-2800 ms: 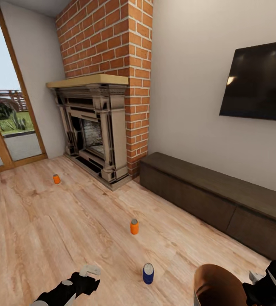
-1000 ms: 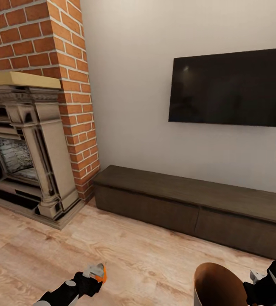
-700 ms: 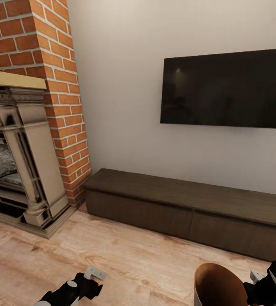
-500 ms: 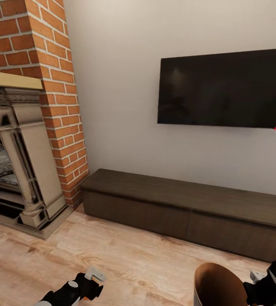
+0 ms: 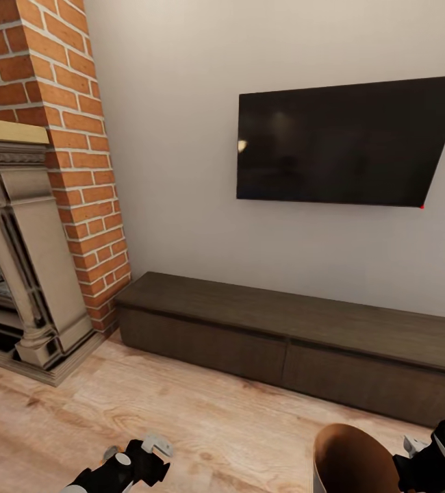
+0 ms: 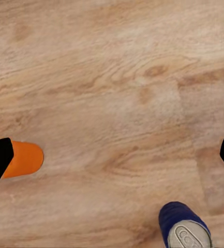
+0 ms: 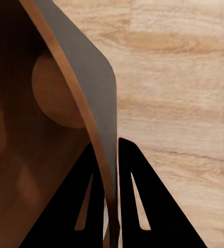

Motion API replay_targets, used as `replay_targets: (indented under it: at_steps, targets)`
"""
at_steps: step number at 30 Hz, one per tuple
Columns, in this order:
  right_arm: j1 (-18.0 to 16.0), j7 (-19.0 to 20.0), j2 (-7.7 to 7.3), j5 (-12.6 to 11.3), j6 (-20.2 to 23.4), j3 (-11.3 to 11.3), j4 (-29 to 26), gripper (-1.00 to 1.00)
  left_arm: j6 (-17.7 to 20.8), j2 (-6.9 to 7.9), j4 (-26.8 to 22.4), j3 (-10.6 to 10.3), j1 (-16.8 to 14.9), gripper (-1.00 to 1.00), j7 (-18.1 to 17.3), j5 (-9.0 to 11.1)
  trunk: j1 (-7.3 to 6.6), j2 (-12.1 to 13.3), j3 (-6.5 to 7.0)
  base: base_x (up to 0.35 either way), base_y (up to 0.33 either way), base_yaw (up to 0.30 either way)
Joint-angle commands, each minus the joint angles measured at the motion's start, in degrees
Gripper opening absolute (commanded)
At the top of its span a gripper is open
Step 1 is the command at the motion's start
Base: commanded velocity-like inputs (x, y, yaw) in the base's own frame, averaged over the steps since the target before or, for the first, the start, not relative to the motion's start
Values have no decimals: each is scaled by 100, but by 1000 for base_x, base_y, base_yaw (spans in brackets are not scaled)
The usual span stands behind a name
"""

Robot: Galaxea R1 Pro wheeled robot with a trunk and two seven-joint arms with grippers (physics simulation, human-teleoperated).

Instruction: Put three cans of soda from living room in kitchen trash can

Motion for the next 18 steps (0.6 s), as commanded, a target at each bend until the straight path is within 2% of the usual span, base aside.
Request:
replay_targets:
  at_steps: [1,10,14,18]
  targets:
    - [-3,33,0,-114,45,-32,2,-100,-1,-2,0,-2,0,100,0,0,0,0,1,0,-285,0]
    - [-3,33,-40,-114,45,-32,2,-100,-7,-7,0,-5,0,100,-12,-1,0,0,1,-3,-272,0]
    - [-3,33,-43,-114,45,-32,2,-100,-7,-6,-3,-1,0,100,-23,0,0,0,1,-9,-110,0]
    - [-3,33,-44,-114,45,-32,2,-100,-4,-7,-1,-1,0,100,-45,-2,0,0,1,-3,68,-17]
